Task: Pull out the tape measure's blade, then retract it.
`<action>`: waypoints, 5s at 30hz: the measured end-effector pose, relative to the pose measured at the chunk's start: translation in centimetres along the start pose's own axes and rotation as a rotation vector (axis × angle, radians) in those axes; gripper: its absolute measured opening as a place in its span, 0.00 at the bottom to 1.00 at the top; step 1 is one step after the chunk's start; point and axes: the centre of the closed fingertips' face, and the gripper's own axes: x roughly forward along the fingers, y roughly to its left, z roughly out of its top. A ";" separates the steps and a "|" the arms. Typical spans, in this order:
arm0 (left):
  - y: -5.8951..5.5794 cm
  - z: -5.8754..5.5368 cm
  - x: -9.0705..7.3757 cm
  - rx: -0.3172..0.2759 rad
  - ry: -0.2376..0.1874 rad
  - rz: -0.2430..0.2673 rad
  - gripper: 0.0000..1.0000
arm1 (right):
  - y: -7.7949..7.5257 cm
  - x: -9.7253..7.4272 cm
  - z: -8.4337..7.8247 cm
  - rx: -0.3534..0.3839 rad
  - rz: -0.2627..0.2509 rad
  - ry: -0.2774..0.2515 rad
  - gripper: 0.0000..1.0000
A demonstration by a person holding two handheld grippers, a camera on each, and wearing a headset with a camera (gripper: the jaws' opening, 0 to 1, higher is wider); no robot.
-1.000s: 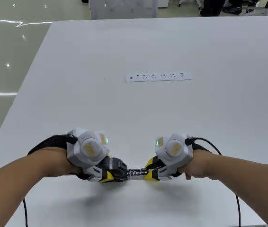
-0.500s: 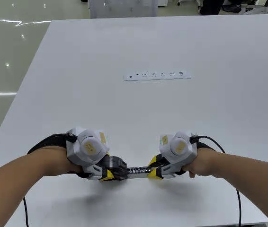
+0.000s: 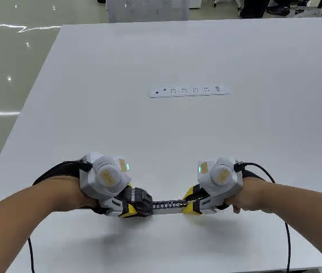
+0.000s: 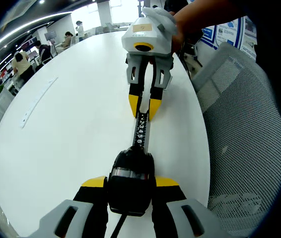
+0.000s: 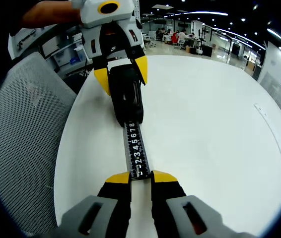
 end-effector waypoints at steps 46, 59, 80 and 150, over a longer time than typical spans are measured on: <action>0.0 0.1 0.1 0.010 -0.007 -0.006 0.30 | -0.4 -2.4 -2.9 0.039 -0.037 0.003 0.13; 0.0 0.1 0.1 0.011 -0.007 -0.003 0.30 | -0.7 -3.3 -3.9 0.058 -0.052 0.001 0.12; 0.0 0.1 0.1 0.012 -0.007 -0.002 0.30 | -1.0 -4.4 -5.2 0.067 -0.063 0.016 0.12; -0.1 0.1 0.3 0.024 0.002 -0.001 0.30 | -1.4 -8.3 -10.1 0.118 -0.082 0.117 0.10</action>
